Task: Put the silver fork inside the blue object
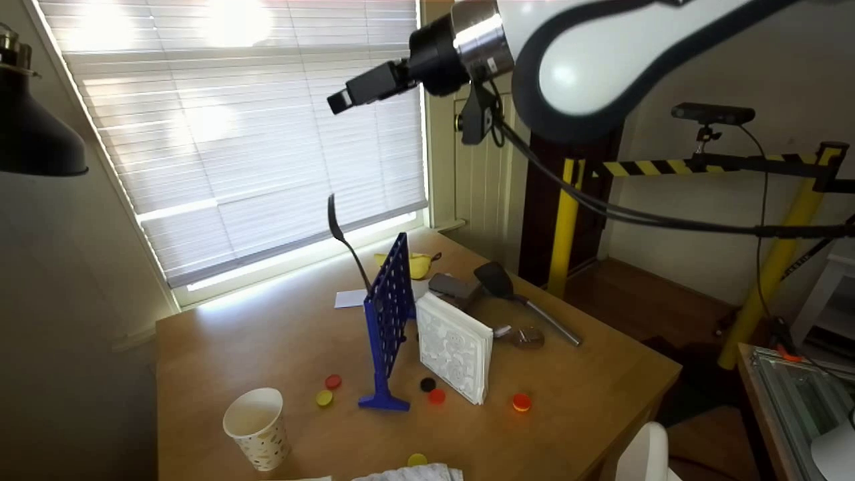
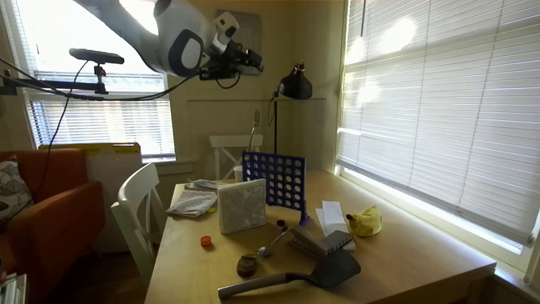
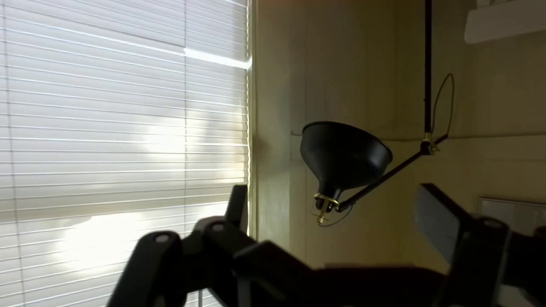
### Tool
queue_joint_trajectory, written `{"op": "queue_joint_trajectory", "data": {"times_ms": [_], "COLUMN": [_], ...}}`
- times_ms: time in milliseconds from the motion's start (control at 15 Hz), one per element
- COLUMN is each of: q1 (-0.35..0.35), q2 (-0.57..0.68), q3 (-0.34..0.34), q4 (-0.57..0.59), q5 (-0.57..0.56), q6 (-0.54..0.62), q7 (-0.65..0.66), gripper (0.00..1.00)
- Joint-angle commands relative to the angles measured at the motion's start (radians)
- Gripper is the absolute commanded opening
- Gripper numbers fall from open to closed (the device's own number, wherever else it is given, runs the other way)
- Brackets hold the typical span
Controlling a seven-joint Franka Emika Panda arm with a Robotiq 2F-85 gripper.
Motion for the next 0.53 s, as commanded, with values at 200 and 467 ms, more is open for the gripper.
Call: {"op": "queue_joint_trajectory", "data": {"times_ms": [200,467], "q1": [-0.060,-0.066], "q2": [-0.039,-0.036], "q3": [-0.099,-0.102], "q4": [0.120,0.134], "q5": [-0.154,-0.173], "q6": [-0.332,-0.353], "q7": [0.086,0.101], "gripper": [1.00,1.00]}}
